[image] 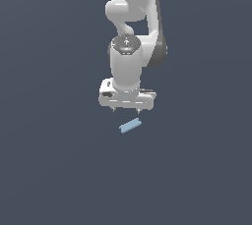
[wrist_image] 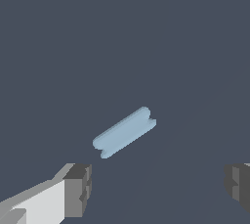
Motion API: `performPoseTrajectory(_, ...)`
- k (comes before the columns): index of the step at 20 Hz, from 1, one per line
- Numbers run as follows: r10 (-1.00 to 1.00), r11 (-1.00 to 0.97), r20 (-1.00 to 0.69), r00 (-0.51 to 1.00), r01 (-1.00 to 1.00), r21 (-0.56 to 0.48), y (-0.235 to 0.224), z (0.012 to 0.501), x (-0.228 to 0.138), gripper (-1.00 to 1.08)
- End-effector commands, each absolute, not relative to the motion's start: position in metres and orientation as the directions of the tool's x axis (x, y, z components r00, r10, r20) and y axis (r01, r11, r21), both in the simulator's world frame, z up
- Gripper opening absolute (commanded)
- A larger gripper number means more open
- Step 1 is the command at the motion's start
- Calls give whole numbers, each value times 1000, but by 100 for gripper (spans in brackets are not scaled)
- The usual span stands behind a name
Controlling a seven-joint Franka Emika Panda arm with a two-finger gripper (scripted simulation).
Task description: Pick up the object and move it to a goal position.
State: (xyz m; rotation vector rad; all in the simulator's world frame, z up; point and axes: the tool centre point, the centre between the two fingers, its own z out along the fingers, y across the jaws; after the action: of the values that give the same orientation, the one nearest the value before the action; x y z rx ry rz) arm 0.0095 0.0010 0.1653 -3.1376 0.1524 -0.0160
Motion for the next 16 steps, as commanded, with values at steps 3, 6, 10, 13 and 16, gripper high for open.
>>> performPoseTrajectory(3,-197,-980,7,980,-197,-6,5,154,9,100)
performPoseTrajectory(6,-276,-961,4,961,-276,-9,7,145,9,100)
performPoseTrajectory(10,-380,-925,0,925,-380,-11,10,132,8,100)
performPoseTrajectory(13,-455,-891,-3,891,-455,-12,13,123,8,100)
performPoseTrajectory(16,-527,-850,-5,850,-527,-12,15,114,7,100)
